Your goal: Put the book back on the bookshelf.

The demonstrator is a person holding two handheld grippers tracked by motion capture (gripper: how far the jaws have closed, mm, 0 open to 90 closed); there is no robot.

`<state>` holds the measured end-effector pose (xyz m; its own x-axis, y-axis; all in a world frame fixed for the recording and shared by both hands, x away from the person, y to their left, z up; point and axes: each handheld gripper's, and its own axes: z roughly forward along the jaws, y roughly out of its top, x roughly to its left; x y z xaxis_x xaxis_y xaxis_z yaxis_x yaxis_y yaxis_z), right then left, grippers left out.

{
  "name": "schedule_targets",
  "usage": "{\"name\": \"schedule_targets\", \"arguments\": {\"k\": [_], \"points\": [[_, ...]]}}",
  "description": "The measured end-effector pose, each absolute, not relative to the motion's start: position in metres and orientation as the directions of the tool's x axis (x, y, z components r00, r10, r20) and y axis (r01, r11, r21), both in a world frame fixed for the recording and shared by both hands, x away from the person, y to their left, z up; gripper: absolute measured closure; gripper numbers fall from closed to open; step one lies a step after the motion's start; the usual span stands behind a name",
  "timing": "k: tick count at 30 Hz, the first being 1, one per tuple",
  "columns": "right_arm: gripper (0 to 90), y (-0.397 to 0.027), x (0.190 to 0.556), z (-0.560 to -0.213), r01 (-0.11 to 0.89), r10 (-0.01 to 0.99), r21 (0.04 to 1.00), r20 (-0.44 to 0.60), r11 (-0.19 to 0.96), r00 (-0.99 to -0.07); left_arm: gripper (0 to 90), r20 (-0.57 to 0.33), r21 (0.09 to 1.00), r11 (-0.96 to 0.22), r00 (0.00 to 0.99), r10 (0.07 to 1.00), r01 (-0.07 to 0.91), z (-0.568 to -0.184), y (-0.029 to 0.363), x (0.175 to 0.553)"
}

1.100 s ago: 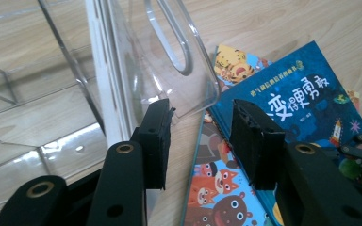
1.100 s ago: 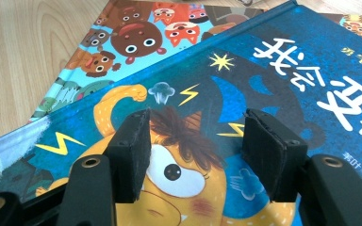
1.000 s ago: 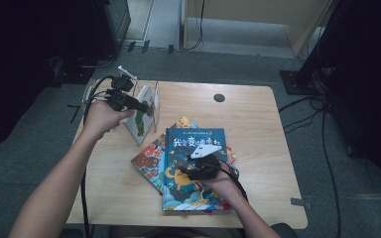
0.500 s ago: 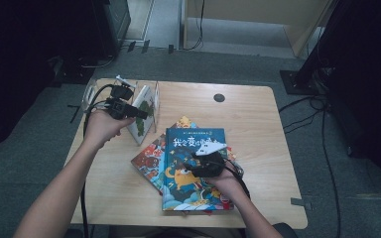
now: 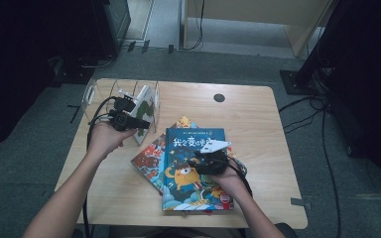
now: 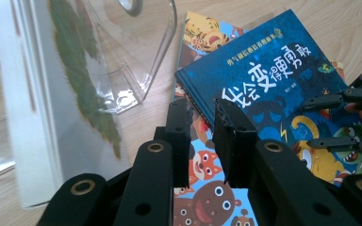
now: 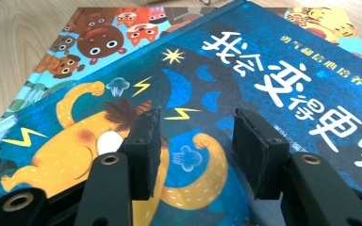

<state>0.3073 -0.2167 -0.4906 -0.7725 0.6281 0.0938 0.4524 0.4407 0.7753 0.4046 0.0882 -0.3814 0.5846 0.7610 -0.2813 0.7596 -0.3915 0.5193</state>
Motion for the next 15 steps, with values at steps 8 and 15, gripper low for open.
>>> {"name": "schedule_targets", "arguments": {"k": [8, 15], "points": [[54.9, -0.223, 0.311, -0.489, 0.456, 0.642, 0.772, 0.081, 0.444, -0.762, 77.9, -0.288, 0.516, -0.392, 0.585, 0.758, 0.762, -0.391, 0.086, 0.399], [58.4, -0.231, 0.313, -0.488, 0.458, 0.648, 0.778, 0.087, 0.43, -0.756, 76.5, -0.306, 0.512, -0.383, 0.58, 0.755, 0.769, -0.405, 0.089, 0.393]]}}
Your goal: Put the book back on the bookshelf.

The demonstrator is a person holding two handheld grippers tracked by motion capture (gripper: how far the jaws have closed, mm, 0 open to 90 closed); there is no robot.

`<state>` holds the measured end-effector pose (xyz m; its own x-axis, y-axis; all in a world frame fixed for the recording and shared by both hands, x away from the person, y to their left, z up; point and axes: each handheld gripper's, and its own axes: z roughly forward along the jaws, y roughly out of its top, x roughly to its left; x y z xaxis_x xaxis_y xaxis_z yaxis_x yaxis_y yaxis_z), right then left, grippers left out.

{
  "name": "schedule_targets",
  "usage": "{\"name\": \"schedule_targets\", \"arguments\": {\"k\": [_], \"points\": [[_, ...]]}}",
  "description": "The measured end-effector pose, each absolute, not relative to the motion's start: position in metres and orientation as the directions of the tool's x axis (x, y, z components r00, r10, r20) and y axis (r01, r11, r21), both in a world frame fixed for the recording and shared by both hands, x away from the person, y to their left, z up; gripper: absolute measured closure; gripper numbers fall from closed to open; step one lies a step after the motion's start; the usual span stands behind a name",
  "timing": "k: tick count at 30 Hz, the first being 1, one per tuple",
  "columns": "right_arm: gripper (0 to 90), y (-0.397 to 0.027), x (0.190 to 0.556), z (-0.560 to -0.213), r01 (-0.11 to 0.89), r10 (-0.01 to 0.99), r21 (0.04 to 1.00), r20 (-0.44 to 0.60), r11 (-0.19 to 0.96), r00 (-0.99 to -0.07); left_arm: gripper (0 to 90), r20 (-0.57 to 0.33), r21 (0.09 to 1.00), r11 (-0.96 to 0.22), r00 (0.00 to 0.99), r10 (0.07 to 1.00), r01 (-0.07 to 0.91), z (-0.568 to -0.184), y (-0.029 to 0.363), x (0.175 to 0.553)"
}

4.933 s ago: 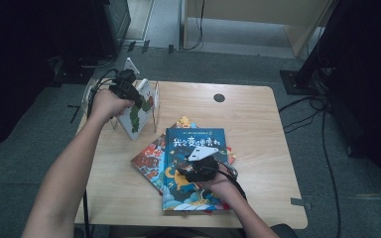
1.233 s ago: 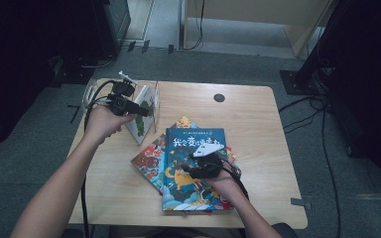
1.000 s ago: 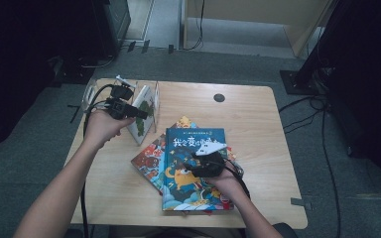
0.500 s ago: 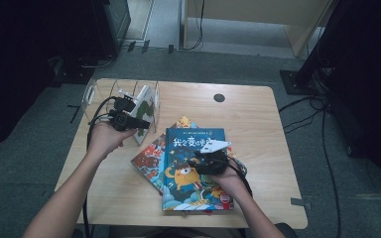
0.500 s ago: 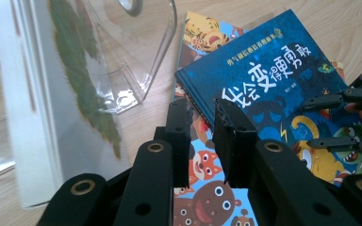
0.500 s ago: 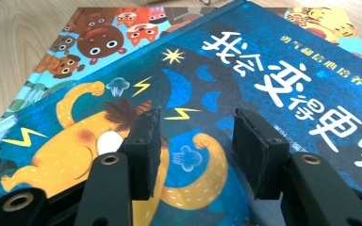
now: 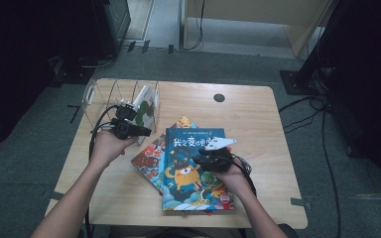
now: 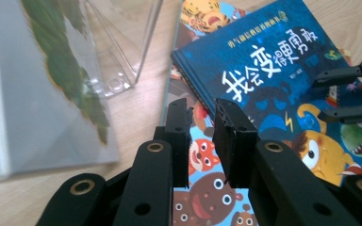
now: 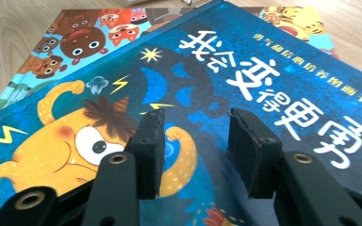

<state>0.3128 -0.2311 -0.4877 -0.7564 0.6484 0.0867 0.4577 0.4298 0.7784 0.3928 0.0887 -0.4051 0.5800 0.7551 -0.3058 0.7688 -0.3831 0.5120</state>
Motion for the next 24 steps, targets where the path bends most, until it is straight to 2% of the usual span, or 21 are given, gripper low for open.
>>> {"name": "schedule_targets", "arguments": {"k": [16, 24], "points": [[62.8, -0.252, 0.315, -0.492, 0.499, 0.704, 0.769, 0.091, 0.4, -0.705, 76.4, -0.301, 0.498, -0.42, 0.605, 0.737, 0.759, -0.434, 0.072, 0.377], [68.5, -0.26, 0.313, -0.493, 0.513, 0.722, 0.771, 0.102, 0.378, -0.685, 76.5, -0.306, 0.5, -0.438, 0.626, 0.717, 0.747, -0.449, 0.064, 0.37]]}}
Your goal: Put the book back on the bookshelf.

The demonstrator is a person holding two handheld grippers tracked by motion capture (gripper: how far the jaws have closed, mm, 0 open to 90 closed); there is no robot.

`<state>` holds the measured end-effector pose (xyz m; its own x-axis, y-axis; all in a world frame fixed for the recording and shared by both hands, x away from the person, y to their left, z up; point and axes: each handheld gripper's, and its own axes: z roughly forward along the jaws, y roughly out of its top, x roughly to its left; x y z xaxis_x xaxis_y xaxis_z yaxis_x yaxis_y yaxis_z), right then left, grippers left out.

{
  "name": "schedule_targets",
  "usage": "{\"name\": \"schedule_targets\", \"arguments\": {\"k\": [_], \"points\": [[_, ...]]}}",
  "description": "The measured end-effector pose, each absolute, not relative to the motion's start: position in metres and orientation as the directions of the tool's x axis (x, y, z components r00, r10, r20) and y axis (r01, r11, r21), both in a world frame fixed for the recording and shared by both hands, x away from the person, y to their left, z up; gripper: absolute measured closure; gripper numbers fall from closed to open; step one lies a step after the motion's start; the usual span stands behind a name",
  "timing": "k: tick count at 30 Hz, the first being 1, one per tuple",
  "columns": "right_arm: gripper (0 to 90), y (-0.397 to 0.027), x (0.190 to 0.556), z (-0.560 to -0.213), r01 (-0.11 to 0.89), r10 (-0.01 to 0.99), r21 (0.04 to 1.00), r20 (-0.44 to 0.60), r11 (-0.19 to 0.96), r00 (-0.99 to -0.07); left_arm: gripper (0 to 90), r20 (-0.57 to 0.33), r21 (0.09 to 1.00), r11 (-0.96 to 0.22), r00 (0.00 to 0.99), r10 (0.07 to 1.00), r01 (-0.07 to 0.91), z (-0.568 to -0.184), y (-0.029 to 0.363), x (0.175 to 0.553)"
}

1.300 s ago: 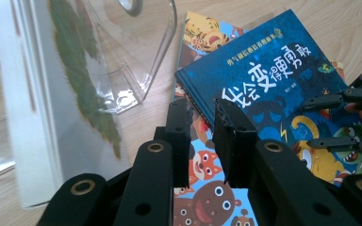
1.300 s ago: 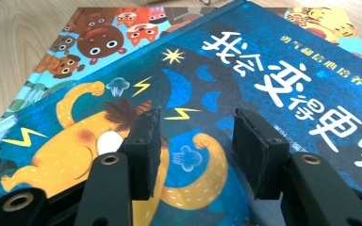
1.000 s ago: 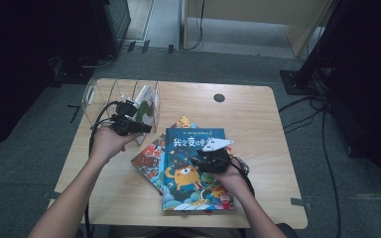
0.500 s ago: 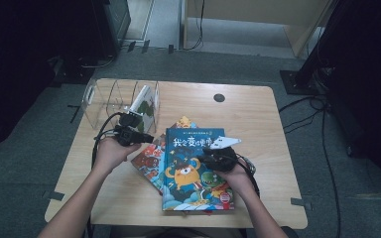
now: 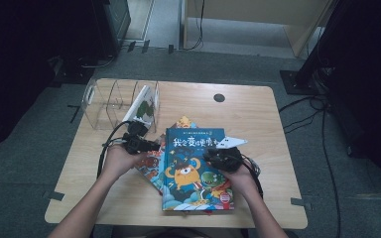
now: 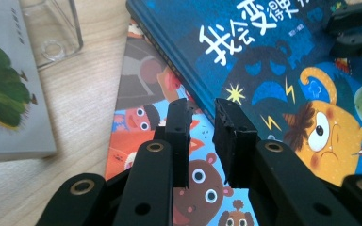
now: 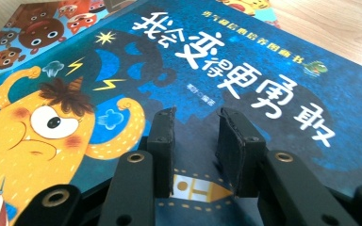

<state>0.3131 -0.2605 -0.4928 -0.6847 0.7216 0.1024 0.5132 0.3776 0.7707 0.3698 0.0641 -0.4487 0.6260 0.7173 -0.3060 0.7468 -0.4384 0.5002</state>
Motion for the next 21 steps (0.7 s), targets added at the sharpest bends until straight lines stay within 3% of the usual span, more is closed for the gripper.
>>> {"name": "schedule_targets", "arguments": {"k": [8, 21], "points": [[70.4, -0.268, 0.311, -0.495, 0.504, 0.744, 0.782, 0.078, 0.367, -0.664, 76.5, -0.297, 0.511, -0.447, 0.639, 0.71, 0.734, -0.456, 0.064, 0.361], [84.2, -0.289, 0.311, -0.496, 0.527, 0.786, 0.786, 0.086, 0.325, -0.613, 81.2, -0.291, 0.511, -0.466, 0.655, 0.697, 0.722, -0.471, 0.062, 0.349]]}}
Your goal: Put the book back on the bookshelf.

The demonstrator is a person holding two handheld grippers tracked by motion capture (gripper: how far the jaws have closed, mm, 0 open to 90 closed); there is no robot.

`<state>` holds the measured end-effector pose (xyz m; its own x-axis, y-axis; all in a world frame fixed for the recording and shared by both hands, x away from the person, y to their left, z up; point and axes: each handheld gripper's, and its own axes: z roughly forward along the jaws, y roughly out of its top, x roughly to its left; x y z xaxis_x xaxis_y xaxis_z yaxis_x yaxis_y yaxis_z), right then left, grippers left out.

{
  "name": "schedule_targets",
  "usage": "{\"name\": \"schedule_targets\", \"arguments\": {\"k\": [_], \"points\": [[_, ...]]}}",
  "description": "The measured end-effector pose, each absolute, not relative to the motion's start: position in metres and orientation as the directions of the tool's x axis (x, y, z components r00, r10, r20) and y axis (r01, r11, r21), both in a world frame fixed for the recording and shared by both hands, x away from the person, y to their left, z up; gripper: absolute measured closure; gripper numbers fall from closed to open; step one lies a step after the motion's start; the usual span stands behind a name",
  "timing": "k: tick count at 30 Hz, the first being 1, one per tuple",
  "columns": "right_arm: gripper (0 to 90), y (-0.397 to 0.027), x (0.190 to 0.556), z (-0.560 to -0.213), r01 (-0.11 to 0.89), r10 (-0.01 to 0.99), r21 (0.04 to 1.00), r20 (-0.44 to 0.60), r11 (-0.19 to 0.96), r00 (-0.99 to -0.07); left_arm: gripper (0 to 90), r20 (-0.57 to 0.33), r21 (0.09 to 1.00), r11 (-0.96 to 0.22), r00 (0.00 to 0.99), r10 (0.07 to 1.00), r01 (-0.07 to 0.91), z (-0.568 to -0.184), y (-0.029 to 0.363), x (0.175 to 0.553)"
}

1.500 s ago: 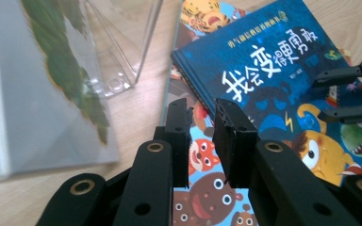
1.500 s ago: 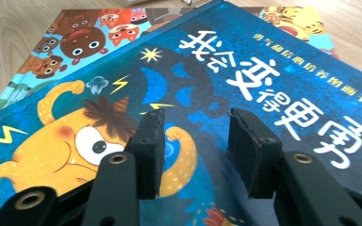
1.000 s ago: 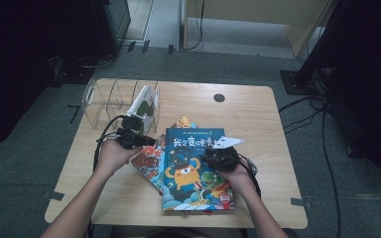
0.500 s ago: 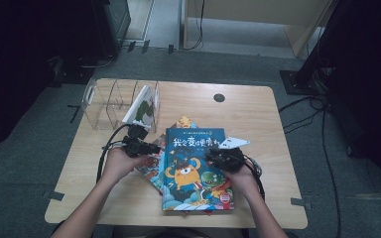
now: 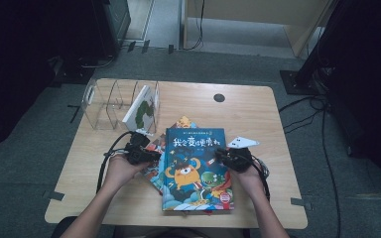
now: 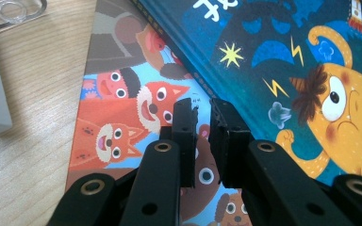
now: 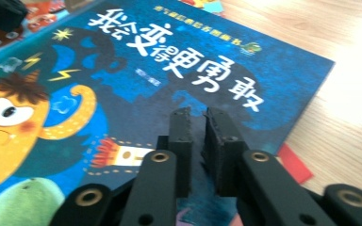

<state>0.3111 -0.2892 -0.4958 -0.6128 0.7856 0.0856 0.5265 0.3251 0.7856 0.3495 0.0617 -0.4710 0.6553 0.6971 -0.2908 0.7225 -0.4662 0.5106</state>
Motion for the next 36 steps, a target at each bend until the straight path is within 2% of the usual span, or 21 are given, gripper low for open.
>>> {"name": "schedule_targets", "arguments": {"k": [3, 9, 15, 18, 23, 28, 36], "points": [[87.4, -0.293, 0.313, -0.495, 0.531, 0.795, 0.781, 0.077, 0.327, -0.602, 82.4, -0.303, 0.521, -0.449, 0.649, 0.698, 0.726, -0.473, 0.062, 0.348], [87.8, -0.302, 0.315, -0.495, 0.542, 0.818, 0.782, 0.073, 0.308, -0.57, 84.9, -0.313, 0.519, -0.446, 0.648, 0.694, 0.729, -0.478, 0.064, 0.347], [88.6, -0.318, 0.32, -0.497, 0.572, 0.843, 0.782, 0.116, 0.249, -0.526, 85.9, -0.336, 0.527, -0.427, 0.642, 0.689, 0.734, -0.48, 0.067, 0.341], [88.6, -0.318, 0.322, -0.499, 0.591, 0.86, 0.76, 0.086, 0.27, -0.503, 85.9, -0.348, 0.526, -0.428, 0.646, 0.68, 0.735, -0.481, 0.066, 0.337], [90.0, -0.317, 0.325, -0.5, 0.6, 0.862, 0.76, 0.106, 0.252, -0.496, 84.6, -0.336, 0.532, -0.435, 0.653, 0.679, 0.726, -0.48, 0.064, 0.331], [90.0, -0.314, 0.327, -0.501, 0.593, 0.871, 0.762, 0.079, 0.261, -0.485, 84.0, -0.338, 0.55, -0.412, 0.645, 0.685, 0.726, -0.475, 0.07, 0.328], [90.0, -0.3, 0.333, -0.502, 0.569, 0.851, 0.771, 0.069, 0.286, -0.52, 83.8, -0.344, 0.545, -0.388, 0.62, 0.705, 0.743, -0.476, 0.079, 0.324]]}}
